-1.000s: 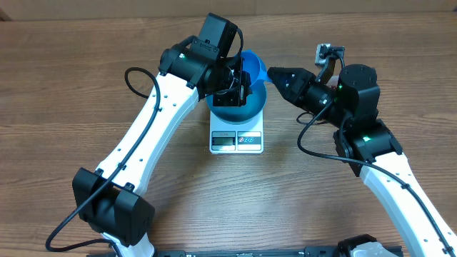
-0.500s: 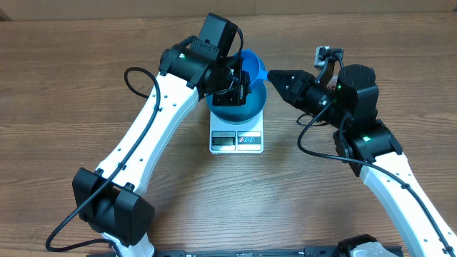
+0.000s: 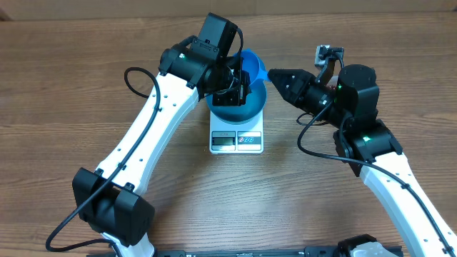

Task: Scoop item into bowl and weigh 150g on scale
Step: 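Close the right gripper on the blue scoop handle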

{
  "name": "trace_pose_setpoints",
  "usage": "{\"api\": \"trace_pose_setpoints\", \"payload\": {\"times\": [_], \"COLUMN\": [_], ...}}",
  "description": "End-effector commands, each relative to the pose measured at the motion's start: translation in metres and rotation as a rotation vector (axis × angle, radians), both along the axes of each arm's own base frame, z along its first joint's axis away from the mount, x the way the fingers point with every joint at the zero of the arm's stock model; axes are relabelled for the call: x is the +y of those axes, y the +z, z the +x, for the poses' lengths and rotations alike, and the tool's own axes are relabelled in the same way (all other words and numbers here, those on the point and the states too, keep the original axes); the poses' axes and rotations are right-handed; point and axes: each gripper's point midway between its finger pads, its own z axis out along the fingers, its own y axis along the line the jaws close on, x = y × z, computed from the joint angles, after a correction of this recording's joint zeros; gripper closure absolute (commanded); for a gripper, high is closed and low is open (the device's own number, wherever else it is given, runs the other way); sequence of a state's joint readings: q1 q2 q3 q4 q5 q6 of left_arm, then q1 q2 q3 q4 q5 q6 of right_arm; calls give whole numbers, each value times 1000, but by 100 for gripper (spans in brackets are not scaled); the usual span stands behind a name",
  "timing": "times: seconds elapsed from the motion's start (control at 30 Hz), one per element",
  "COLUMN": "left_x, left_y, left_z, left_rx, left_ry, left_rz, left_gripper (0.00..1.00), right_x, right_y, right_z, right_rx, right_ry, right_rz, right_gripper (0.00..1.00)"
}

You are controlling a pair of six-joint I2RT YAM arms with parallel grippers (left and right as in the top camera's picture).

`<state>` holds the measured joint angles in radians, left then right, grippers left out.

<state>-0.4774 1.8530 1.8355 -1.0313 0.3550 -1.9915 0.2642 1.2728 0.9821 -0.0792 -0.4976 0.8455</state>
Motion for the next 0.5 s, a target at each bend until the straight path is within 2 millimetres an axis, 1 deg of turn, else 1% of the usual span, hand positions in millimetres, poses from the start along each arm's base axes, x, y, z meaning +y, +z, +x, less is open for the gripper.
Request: {"api": "trace_pose_setpoints", "payload": {"times": [0.0,0.3,0.33,0.37,0.4,0.43,0.47], "left_x": [1,1,1,1,1,1,1], "left_y": [14,14,14,14,14,14,14], "left_z": [2,2,1,1,1,1,1], "left_rx": [-27,-27,-25,-23,-24,-24,-24], "left_ry": [22,22,22,22,21,22,22], "left_rz": [-12,-12,-11,-10,-10,-10,-10], "left_gripper": [96,96,95,92,86,75,50], "right_x": [2,2,2,2,2,2,2], "right_y": [12,13,13,13,13,14,14], "right_z": [0,1,1,1,1,1,1], "right_rx": [-32,-35,-37,-37,-37,-39,-40], "right_ry": [5,4,4,4,4,4,4], "right_rz": [5,6,6,7,7,7,8], "right_gripper": [96,96,96,96,96,96,96]}}
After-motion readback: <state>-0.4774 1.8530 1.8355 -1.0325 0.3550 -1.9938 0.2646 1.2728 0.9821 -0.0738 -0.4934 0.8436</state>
